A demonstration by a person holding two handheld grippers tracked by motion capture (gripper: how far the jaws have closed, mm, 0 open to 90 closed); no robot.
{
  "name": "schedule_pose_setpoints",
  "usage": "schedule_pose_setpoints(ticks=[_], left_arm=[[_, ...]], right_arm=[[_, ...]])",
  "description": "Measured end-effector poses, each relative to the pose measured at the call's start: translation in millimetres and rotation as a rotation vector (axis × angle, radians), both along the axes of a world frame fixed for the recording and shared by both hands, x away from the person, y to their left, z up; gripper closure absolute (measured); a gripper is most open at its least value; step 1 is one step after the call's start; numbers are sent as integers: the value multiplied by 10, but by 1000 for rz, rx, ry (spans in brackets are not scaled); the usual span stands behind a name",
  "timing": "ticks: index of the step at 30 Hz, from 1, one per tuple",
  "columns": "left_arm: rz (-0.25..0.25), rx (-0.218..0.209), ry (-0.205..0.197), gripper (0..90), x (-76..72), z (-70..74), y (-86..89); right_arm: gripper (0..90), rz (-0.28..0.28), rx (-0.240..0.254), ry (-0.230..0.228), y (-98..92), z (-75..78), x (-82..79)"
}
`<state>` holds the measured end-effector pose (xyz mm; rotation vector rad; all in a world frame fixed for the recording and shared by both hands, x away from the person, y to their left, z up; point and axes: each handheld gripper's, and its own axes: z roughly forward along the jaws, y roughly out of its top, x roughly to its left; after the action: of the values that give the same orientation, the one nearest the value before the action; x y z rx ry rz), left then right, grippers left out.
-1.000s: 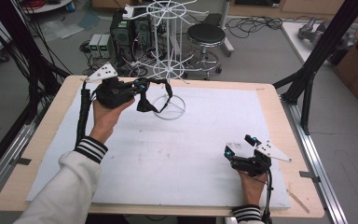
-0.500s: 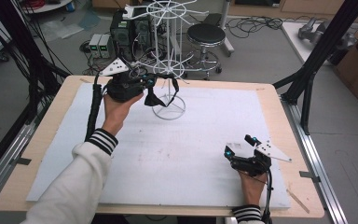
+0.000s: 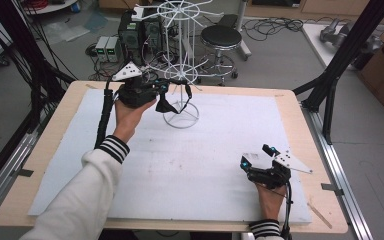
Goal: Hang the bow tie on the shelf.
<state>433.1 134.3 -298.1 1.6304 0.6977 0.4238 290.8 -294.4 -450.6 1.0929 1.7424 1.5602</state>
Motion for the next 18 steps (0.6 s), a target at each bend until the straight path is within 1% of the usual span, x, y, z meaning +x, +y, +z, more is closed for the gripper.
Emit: schedule_pose_setpoints(ticks=[1,2,3,4,5,7,8,9,10,11,12,13,14,15,17,18], left_arm=[[0,0,0,737,0,0,0],[1,-1,9,637,4,-6,0],[9,6,12,574,3,-5,4],[11,1,12,519,0,-4,9],[-5,-17,11,474,-5,1,20],[-7,-25,11,320,-12,7,22],[-15,-10,4,295,-34,15,25],[-15,-10,4,284,-34,15,25],[-22,3,-16,257,-71,13,40],[-22,3,-16,238,-71,13,40],[-35,-3,-18,211,-87,7,56],[-34,-4,-19,211,-99,3,67],[-42,-3,-22,167,-139,-13,103],[-42,-3,-22,154,-139,-13,103],[-42,7,-34,134,-206,-34,162],[-39,20,-64,122,-293,-65,245]], right_arm=[[10,0,0,0,0,0,0],[11,-3,-3,2,1,0,-2],[10,-1,3,11,7,2,-9],[10,-4,-3,1,3,1,-3],[11,-3,1,13,8,2,-11],[11,-5,3,14,11,3,-13],[11,-4,2,14,11,3,-13],[11,-4,2,14,11,3,-13],[11,-6,2,13,12,3,-13],[11,-6,2,13,12,3,-13],[10,-7,3,17,11,3,-14],[10,-7,3,17,11,3,-14],[11,-6,4,16,12,3,-14],[11,-4,1,13,11,2,-13],[11,-4,-3,10,12,3,-11],[10,-4,-2,11,12,3,-11]])
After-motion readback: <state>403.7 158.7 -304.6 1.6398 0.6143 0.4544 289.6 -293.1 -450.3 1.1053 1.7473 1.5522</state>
